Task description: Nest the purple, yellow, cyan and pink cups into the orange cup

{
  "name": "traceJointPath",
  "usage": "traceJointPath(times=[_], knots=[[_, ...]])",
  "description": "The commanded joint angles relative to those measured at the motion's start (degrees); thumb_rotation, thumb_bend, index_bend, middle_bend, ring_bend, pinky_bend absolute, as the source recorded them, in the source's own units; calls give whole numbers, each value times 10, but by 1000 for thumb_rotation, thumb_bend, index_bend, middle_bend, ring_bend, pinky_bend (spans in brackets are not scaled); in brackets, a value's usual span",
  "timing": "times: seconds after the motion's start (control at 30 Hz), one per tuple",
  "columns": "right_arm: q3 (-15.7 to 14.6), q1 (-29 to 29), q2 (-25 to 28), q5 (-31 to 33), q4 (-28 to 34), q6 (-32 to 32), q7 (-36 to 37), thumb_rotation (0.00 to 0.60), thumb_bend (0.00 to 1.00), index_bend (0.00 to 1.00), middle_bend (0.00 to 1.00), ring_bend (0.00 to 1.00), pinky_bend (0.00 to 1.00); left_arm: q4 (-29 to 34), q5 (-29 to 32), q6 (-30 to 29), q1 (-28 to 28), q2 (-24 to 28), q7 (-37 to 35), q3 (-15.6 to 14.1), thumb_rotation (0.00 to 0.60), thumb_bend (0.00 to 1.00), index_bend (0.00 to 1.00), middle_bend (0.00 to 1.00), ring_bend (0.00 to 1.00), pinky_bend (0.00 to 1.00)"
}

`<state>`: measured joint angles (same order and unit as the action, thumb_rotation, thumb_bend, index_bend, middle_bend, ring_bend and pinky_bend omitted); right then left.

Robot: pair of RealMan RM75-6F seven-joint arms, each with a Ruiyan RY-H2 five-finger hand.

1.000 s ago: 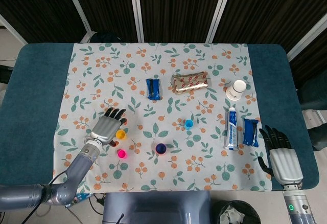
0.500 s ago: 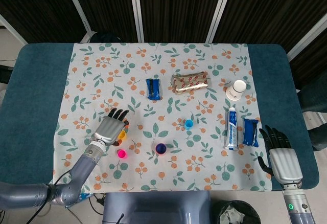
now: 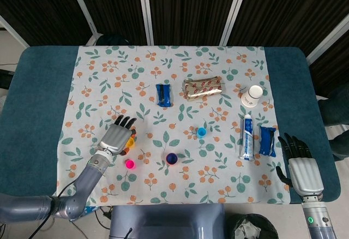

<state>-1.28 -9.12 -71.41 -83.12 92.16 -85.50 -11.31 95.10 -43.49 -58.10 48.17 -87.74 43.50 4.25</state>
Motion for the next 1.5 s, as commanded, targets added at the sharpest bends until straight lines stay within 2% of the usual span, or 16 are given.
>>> traceJointPath(times=[0.03, 0.2, 0.43, 0.7, 0.9, 1.2, 1.5], knots=[[1, 1, 0, -1, 0, 2, 0, 600, 453, 23, 0, 18, 115, 1, -1, 0, 1, -1, -1, 0, 600, 276, 463, 66, 0, 29], [5, 3, 0, -1, 0, 2, 1, 600, 454, 23, 0, 18, 115, 6, -3, -3, 1, 2, 0, -3, 600, 304, 501, 86, 0, 30], [9, 6, 0, -3, 1, 2, 0, 600, 453, 23, 0, 18, 115, 21, -4, -12, -1, 13, -12, 6, 600, 310, 505, 88, 0, 31], [13, 9, -1, -3, 1, 5, -1, 600, 454, 23, 0, 18, 115, 97, -42, -28, 7, 44, -32, 37, 600, 310, 505, 92, 0, 36], [15, 10, -1, -6, 2, 6, -1, 600, 453, 23, 0, 18, 115, 145, -38, -28, 26, 49, -2, 41, 600, 309, 505, 98, 0, 37], [19, 14, 0, -7, 2, 5, 0, 600, 454, 23, 0, 18, 115, 166, -20, -38, 60, 9, 51, 42, 600, 309, 504, 104, 0, 36], [20, 15, 1, -10, 2, 9, 1, 600, 453, 23, 0, 18, 115, 142, -6, -45, 85, -47, 74, 43, 600, 309, 504, 108, 0, 36]])
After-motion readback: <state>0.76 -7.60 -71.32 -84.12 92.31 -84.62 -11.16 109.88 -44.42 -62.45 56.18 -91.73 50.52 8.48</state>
